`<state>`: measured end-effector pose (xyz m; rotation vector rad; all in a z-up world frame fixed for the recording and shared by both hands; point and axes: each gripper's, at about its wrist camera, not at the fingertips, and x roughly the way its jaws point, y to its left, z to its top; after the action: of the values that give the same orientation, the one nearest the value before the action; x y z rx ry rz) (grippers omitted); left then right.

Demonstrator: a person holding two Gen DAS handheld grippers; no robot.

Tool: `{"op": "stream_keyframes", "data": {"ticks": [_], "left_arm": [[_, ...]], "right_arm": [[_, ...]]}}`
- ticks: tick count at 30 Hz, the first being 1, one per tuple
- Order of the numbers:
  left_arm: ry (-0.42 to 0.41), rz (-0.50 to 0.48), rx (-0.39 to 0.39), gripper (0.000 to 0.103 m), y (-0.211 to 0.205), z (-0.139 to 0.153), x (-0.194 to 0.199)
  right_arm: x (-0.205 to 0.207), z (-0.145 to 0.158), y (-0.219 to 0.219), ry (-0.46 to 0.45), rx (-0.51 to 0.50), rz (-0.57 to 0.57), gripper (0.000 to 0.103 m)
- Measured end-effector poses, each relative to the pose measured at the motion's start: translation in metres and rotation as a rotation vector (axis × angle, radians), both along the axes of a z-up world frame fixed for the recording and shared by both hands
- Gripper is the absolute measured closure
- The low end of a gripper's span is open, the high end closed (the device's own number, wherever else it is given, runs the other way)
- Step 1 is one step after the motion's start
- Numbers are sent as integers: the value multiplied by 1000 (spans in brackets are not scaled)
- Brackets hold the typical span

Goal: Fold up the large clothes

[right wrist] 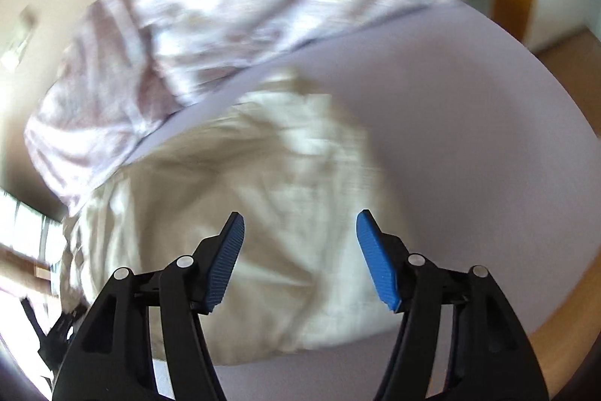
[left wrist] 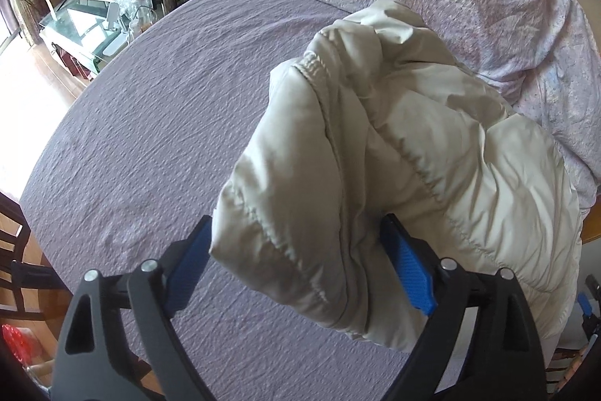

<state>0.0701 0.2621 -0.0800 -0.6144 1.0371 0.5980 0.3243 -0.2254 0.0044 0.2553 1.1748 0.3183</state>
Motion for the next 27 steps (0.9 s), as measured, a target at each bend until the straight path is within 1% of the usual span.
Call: {"op": "stream_keyframes", "data": {"ticks": [4, 6, 9, 13, 17, 22, 24, 27], "left_arm": [[3, -6, -6, 10, 0, -2, 4], [3, -9, -8, 10, 0, -3, 6], [1, -10, -14, 10, 0, -4, 8], [-8, -1, -37, 9, 3, -6, 9], [-16, 5, -58, 8, 5, -7, 6], [-29, 11, -85, 6, 8, -9, 3], [-33, 14, -94, 5, 9, -9, 4], [-38, 16, -103, 5, 9, -10, 6]], "right_arm": [[-15, 4, 61, -33, 7, 168, 40], [-24, 3, 88, -31, 17, 236, 41], [-34, 0, 123, -38, 2, 307, 43], [-47, -5, 146, -43, -31, 373, 45], [-49, -25, 159, -28, -102, 395, 46], [-47, -52, 162, 7, -117, 398, 44], [-48, -58, 166, -2, -131, 402, 43], [-53, -67, 172, -41, -166, 405, 43]]}}
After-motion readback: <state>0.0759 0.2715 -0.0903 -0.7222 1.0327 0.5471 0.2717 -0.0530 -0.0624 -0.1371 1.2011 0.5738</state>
